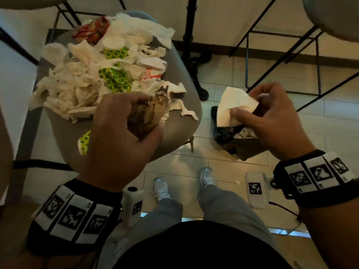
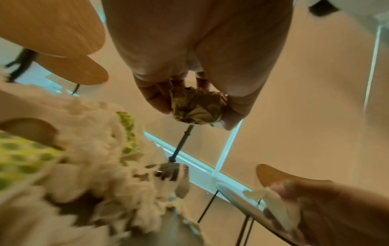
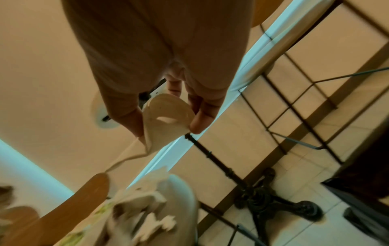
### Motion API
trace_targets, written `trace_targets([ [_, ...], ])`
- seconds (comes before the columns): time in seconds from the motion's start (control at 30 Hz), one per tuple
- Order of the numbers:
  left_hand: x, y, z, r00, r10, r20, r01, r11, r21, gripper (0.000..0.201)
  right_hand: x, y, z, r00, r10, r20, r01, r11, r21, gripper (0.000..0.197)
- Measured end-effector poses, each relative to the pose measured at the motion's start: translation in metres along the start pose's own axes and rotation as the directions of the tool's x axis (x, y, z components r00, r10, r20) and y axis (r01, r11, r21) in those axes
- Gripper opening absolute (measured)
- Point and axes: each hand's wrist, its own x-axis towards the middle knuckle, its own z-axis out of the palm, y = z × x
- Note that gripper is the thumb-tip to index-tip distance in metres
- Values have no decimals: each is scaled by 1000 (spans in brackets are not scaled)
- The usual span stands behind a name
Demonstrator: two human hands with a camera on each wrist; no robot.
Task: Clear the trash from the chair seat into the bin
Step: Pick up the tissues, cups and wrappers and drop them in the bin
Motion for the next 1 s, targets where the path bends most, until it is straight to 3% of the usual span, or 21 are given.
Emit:
trace_targets([
  [0.17,30,55,56,976,172,134,-161,983,-94,47,10,84,-56,976,181,-123,-179,983,27,53],
  [0.3,55,89,147,937,173,304,-126,978,-166,51,41,168,-94,925,332,-185,-335,942,14,54],
  [0.4,69,102,234,889,110,445,-24,980,-196,49,69,240,-115,872,446,-203,-451,892,20,45],
  [0.63,86,76,424,688,-124,715,223,974,-46,48,137,379,-129,738,662,-134,-638,748,179,47],
  [0.77,87,43,503,617,-328,716,404,912,69,49,172,447,-117,671,734,-103,-686,667,290,59],
  [0.9,89,12,561,566,-443,695,474,865,165,59,198,482,-96,620,780,-88,-718,609,337,58],
  [1.0,93,-1,585,516,-477,711,488,846,214,71,212,495,-81,612,783,-114,-715,609,343,57],
])
